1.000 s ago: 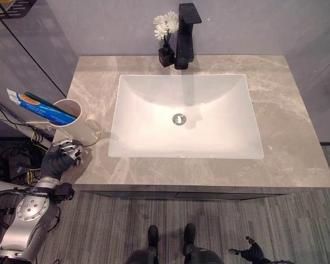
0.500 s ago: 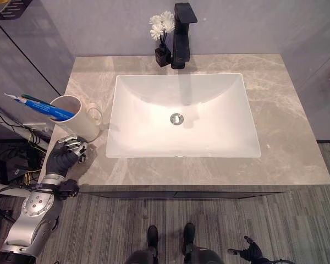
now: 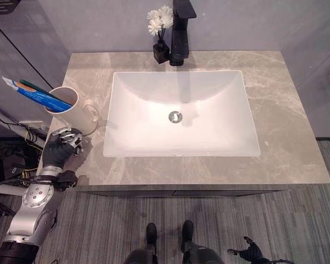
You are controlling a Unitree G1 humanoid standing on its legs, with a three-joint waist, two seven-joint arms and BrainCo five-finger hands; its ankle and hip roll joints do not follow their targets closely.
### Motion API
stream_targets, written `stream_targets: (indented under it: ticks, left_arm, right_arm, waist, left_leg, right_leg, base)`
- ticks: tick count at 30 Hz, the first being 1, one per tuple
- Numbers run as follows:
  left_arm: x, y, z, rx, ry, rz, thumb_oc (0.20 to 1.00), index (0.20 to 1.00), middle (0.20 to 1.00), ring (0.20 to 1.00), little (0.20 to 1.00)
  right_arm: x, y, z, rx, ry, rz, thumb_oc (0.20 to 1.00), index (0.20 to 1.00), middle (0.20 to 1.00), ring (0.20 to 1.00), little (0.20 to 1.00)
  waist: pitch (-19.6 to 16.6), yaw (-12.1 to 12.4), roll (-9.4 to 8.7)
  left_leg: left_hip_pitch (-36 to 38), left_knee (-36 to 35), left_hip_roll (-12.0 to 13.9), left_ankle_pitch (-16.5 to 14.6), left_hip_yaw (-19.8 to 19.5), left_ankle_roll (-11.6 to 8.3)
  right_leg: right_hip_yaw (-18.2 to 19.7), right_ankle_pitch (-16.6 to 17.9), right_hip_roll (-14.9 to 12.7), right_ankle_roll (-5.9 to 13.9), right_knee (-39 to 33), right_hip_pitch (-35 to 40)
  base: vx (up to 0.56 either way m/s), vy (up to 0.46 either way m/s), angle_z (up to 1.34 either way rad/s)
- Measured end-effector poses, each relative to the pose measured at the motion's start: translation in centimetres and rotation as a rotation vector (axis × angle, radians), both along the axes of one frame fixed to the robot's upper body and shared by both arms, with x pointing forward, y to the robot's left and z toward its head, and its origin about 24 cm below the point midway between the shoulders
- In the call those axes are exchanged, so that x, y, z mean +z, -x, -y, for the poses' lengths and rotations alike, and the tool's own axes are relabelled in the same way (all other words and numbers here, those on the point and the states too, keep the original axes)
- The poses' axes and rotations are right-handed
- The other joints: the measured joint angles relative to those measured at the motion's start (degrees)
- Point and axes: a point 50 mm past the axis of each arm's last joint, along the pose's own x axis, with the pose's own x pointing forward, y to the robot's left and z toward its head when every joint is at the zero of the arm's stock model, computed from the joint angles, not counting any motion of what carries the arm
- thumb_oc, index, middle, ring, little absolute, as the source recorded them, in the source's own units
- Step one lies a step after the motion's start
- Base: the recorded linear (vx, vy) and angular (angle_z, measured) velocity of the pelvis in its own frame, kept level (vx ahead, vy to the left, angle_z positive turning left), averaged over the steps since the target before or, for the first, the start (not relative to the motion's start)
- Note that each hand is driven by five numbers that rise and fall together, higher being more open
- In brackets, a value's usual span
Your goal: Put brush and paste in cup on sink, flatten towel.
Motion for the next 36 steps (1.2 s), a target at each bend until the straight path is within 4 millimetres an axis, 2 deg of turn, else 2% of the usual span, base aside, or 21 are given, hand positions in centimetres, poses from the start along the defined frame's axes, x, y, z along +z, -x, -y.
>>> stream_targets:
  ticks: [3, 5, 8, 15, 19, 21, 26, 32, 36]
  left_arm:
    - [0.7, -0.7, 0.1, 0.016, 0.011, 0.037, 0.200, 0.200, 0.200, 0.200, 0.200]
    - [2.1, -1.7, 0.2, 0.029, 0.012, 0.090, 0.200, 0.200, 0.200, 0.200, 0.200]
    - [2.6, -2.5, -0.1, 0.044, 0.015, 0.104, 0.200, 0.200, 0.200, 0.200, 0.200]
    - [3.0, -2.8, -0.2, 0.072, 0.021, 0.120, 0.200, 0.200, 0.200, 0.200, 0.200]
    - [2.3, -2.2, -0.2, 0.071, 0.015, 0.099, 0.200, 0.200, 0.200, 0.200, 0.200]
    - [1.1, -1.0, 0.0, 0.060, 0.002, 0.061, 0.200, 0.200, 0.200, 0.200, 0.200]
    - [-0.1, 0.3, 0.2, 0.031, -0.002, 0.013, 0.200, 0.200, 0.200, 0.200, 0.200]
    - [-0.7, 0.7, 0.3, 0.007, -0.004, -0.015, 0.200, 0.200, 0.200, 0.200, 0.200]
    - [-1.5, 0.1, 0.1, 0.038, 0.029, -0.033, 0.200, 0.200, 0.200, 0.200, 0.200]
  right_arm:
    - [0.0, -0.1, 0.0, 0.001, 0.000, 0.002, 1.000, 1.000, 1.000, 1.000, 1.000]
    - [0.1, -0.4, 0.0, 0.005, 0.000, 0.009, 1.000, 1.000, 1.000, 1.000, 1.000]
    - [0.2, -0.6, -0.1, 0.010, -0.001, 0.016, 1.000, 1.000, 1.000, 1.000, 1.000]
    - [0.2, -1.2, -0.3, 0.028, -0.001, 0.021, 1.000, 1.000, 1.000, 1.000, 1.000]
    - [0.2, -1.2, -0.3, 0.025, 0.002, 0.011, 1.000, 1.000, 1.000, 1.000, 1.000]
    - [0.2, -1.3, -0.3, 0.026, 0.000, 0.010, 1.000, 1.000, 1.000, 1.000, 1.000]
    - [0.2, -1.3, -0.3, 0.030, -0.004, 0.008, 1.000, 1.000, 1.000, 1.000, 1.000]
    - [0.1, -1.0, -0.4, 0.036, -0.017, -0.005, 1.000, 1.000, 1.000, 1.000, 1.000]
    - [-0.1, -0.4, -0.3, 0.028, -0.015, -0.027, 1.000, 1.000, 1.000, 1.000, 1.000]
  waist:
    - [0.6, 0.0, -0.47]
    - [0.9, -0.2, -0.53]
    - [1.0, -0.3, -0.80]
    - [1.4, -0.6, -1.36]
    - [1.4, -0.6, -1.40]
    - [1.4, -0.6, -1.44]
    - [1.1, 0.1, -1.67]
    - [-0.6, 0.1, -1.62]
    - [-1.7, -0.1, -0.82]
  left_leg:
    - [-0.2, 0.0, 0.1, 0.0, 0.4, -0.01]
    - [-1.7, 0.0, 0.2, 0.2, 0.8, -0.04]
    - [-1.7, 0.0, 0.2, 0.2, 0.9, -0.04]
    - [-1.4, 0.0, 0.3, 0.2, 1.1, -0.07]
    - [-0.5, 0.0, 0.4, 0.1, 1.2, -0.09]
    - [0.9, -0.1, 0.4, 0.1, 1.2, -0.11]
    - [1.6, -0.1, 0.4, 0.2, 1.1, -0.15]
    - [1.5, -0.1, 0.4, 0.3, 1.1, -0.23]
    - [1.5, -0.1, 0.4, 0.3, 1.3, -0.23]
  right_leg:
    - [0.4, 0.1, 0.1, -0.09, 0.0, -0.4]
    - [0.6, 0.7, 0.2, -0.28, 0.4, -2.1]
    - [0.8, 0.7, 0.3, -0.28, 0.4, -2.1]
    - [1.0, 0.7, 0.4, -0.29, 0.2, -1.9]
    - [1.1, 0.7, 0.4, -0.28, 0.1, -1.0]
    - [1.1, 0.6, 0.4, -0.22, 0.0, 0.4]
    - [1.0, 0.5, 0.3, -0.25, 0.0, 1.2]
    - [1.0, 0.6, 0.4, -0.50, 0.0, 1.0]
    - [1.4, 0.7, 0.4, -0.49, 0.0, 0.9]
  base:
    - [-0.01, 0.011, -0.06]
    - [0.01, 0.009, -0.11]
    - [0.01, 0.000, -0.02]
    - [0.01, 0.000, -0.01]
    - [0.05, -0.008, -0.01]
    - [0.02, -0.007, 0.00]
    - [0.00, 0.000, 0.00]
    - [0.00, 0.000, 0.00]
    - [-0.01, 0.008, -0.02]
